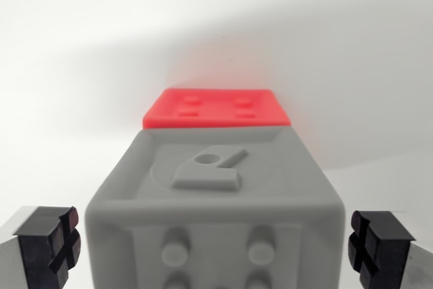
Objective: Destack cube
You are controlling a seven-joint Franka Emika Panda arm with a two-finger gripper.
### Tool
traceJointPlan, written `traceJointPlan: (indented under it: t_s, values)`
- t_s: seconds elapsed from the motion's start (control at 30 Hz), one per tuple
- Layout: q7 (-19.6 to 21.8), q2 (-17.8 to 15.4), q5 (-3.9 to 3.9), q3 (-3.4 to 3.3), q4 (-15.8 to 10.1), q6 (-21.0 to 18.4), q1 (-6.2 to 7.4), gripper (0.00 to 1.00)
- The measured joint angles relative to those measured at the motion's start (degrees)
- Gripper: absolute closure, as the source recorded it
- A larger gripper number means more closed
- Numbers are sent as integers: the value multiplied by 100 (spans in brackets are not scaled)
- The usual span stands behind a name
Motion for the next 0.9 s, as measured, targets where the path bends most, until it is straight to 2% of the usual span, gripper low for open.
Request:
traceJointPlan:
  t_s: [0.27, 0.3, 0.9]
  values:
    - [-1, 95, 1, 6, 13, 86, -5, 0]
    - [-1, 98, 1, 6, 13, 90, -6, 100]
    - [-1, 99, 2, 8, 16, 92, -7, 100]
